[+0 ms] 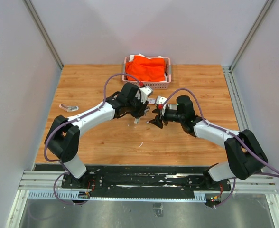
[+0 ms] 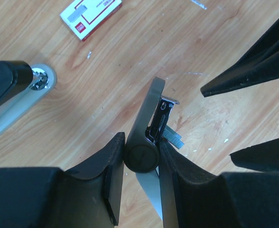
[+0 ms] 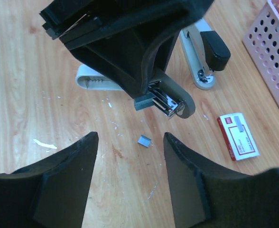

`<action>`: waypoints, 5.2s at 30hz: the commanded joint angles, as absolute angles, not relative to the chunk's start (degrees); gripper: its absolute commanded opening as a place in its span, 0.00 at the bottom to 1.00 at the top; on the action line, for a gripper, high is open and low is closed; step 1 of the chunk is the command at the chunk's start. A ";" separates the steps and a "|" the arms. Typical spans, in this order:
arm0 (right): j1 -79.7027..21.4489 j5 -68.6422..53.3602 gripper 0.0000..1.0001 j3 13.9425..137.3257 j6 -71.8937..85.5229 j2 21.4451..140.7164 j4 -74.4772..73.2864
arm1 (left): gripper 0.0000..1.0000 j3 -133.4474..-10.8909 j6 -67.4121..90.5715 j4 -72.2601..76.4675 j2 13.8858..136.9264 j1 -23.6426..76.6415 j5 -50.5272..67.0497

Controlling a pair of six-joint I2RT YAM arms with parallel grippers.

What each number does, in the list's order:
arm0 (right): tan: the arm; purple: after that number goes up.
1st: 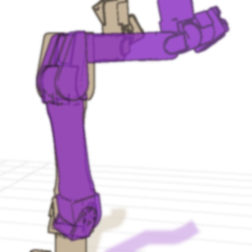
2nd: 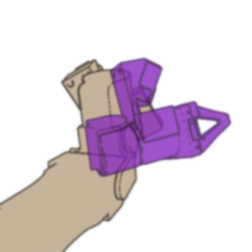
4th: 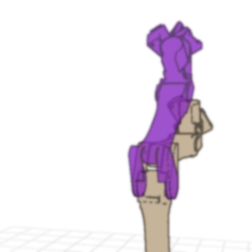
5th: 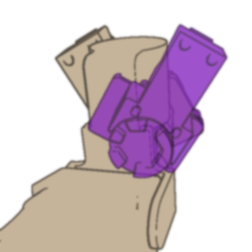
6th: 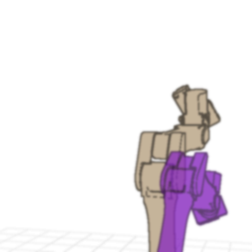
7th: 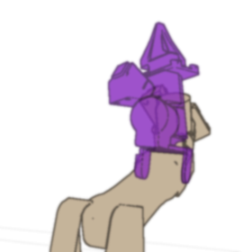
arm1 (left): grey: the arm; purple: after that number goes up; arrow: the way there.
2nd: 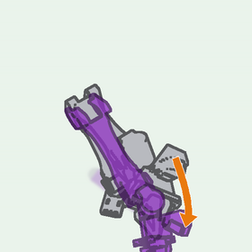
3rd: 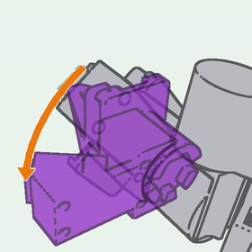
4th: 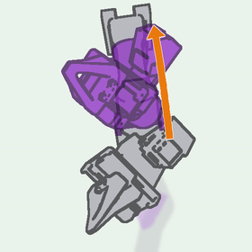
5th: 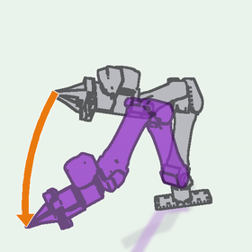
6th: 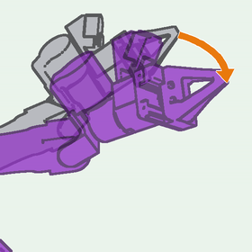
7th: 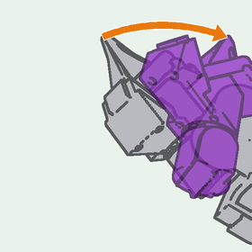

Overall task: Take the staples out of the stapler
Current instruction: Unload the staple at the center of the board, then place the stapler at the center of the board.

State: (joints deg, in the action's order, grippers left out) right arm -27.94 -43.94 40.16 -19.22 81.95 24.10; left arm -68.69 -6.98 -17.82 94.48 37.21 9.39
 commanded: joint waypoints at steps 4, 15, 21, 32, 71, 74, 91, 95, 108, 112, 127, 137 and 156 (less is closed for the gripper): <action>-31.58 -25.74 0.67 40.35 -15.78 81.66 27.43 | 0.00 -68.38 -4.00 -17.82 95.54 37.00 8.58; -33.69 -21.47 0.69 41.80 -10.57 83.87 27.22 | 0.00 -67.64 -3.25 -17.26 96.89 37.00 12.88; -34.69 -19.37 0.70 42.81 -9.90 84.43 26.56 | 0.00 -67.70 -2.85 -17.37 97.45 37.00 14.23; -37.41 -18.67 0.70 43.03 -10.70 84.51 26.06 | 0.00 -67.47 -2.70 -17.08 97.84 37.00 13.76; -27.39 -62.33 0.56 47.31 -29.06 79.69 5.18 | 0.00 -69.13 -20.82 -36.43 95.76 29.62 51.32; -26.33 -64.55 0.47 49.77 -26.04 81.96 2.28 | 0.00 -68.92 -21.07 -36.41 95.48 29.62 51.50; -25.49 -65.33 0.37 55.01 -17.90 88.52 -3.75 | 0.01 -67.94 -20.78 -35.17 94.08 29.62 51.20; -25.49 -65.34 0.33 55.41 -18.15 89.36 -4.47 | 0.02 -67.70 -21.36 -35.24 93.80 29.62 52.04; -25.49 -69.67 0.02 58.16 -16.36 92.34 -6.65 | 0.03 -67.14 -22.24 -35.50 93.65 29.62 52.65; -25.44 -71.52 0.01 58.94 -16.32 93.07 -8.14 | 0.09 -67.64 -22.06 -35.50 93.83 29.62 51.64; -24.97 -70.52 0.00 58.17 -5.91 94.52 -2.47 | 0.87 -67.12 -20.26 -32.93 92.70 29.62 46.80; -24.96 -65.33 0.00 58.08 -1.84 95.90 -2.21 | 0.99 -69.88 -22.23 -35.23 91.43 29.62 38.94; -24.66 -63.39 0.00 60.14 8.32 100.55 -1.18 | 0.98 -67.78 -34.86 -34.17 86.52 40.93 10.69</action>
